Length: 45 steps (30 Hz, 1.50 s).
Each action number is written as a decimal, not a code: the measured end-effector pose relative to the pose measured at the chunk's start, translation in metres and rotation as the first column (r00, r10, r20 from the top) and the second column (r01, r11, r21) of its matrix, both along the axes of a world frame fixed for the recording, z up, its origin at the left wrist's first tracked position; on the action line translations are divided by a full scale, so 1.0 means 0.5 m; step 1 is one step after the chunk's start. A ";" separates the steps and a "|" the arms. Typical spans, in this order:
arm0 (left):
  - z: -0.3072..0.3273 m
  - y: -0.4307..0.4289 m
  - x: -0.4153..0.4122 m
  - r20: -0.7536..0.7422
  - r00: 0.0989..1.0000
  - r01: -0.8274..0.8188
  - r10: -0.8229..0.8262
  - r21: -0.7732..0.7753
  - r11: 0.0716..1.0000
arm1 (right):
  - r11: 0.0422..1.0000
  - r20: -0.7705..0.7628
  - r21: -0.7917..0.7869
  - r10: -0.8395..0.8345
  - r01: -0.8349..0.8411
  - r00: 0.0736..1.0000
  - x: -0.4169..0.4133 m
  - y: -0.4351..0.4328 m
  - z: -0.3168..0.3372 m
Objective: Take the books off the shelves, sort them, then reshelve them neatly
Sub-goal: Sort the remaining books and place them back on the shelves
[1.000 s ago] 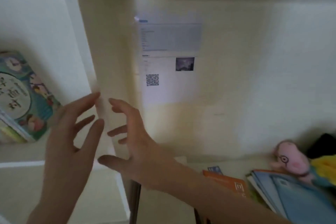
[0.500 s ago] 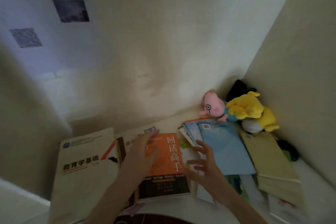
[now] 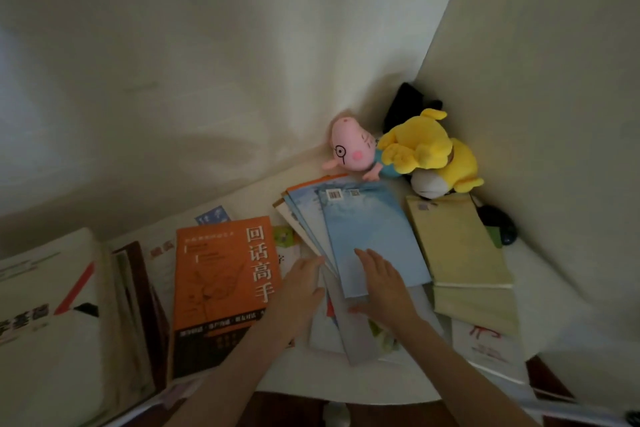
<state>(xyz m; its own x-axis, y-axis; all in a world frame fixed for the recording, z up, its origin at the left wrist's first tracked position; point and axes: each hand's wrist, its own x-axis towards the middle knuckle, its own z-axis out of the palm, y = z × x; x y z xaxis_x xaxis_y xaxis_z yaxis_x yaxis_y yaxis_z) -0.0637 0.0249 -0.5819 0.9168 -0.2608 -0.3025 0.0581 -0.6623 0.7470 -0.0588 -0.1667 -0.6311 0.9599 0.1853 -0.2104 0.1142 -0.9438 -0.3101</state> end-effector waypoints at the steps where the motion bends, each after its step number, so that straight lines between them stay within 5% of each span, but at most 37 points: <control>1: -0.011 -0.010 0.007 0.000 1.000 0.010 -0.010 0.020 1.000 | 0.999 0.000 -0.037 0.010 -0.010 1.000 0.006 -0.006 -0.009; 7: -0.079 -0.048 0.053 0.042 0.999 0.017 -0.023 0.137 0.990 | 0.972 0.174 -0.173 0.187 -0.157 0.967 0.051 -0.046 -0.021; 12: -0.116 -0.053 0.120 0.164 0.937 0.173 -0.308 0.548 0.818 | 0.938 0.320 -0.230 0.323 -0.258 0.890 0.080 -0.076 -0.033; 15: -0.122 -0.044 0.178 0.152 0.828 0.322 -0.540 0.659 0.680 | 0.919 0.372 -0.257 0.381 -0.300 0.846 0.093 -0.087 -0.047; 18: -0.123 -0.037 0.220 0.060 0.631 0.413 -0.773 0.818 0.401 | 0.889 0.393 -0.290 0.448 -0.355 0.803 0.098 -0.097 -0.058; 20: -0.131 -0.034 0.238 0.098 0.492 0.392 -0.865 0.862 0.321 | 0.869 0.414 -0.324 0.486 -0.374 0.770 0.100 -0.101 -0.065; 26: -0.171 -0.008 0.252 0.303 0.236 0.334 -0.923 0.867 0.369 | 0.885 0.444 -0.286 0.462 -0.368 0.768 0.097 -0.110 -0.076; 31: -0.157 -0.018 0.265 0.328 0.198 0.344 -0.924 0.859 0.379 | 0.909 0.454 -0.249 0.414 -0.334 0.789 0.090 -0.117 -0.078; 41: -0.117 -0.081 0.250 0.530 0.487 0.350 -0.694 0.610 0.711 | 0.951 0.482 -0.114 0.306 -0.287 0.821 0.091 -0.145 -0.074; 45: -0.064 -0.098 0.269 0.696 0.447 0.265 -0.561 0.496 0.827 | 0.983 0.582 0.072 0.097 -0.169 0.808 0.116 -0.150 -0.022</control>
<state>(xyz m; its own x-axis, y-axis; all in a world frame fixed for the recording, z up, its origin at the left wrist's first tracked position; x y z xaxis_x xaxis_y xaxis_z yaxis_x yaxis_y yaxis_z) 0.0708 -0.0243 -0.6137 0.5994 -0.7188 0.3521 -0.7876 -0.6082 0.0991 -0.0006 -0.2415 -0.6419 0.8627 0.3077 0.4013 0.4272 -0.8682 -0.2525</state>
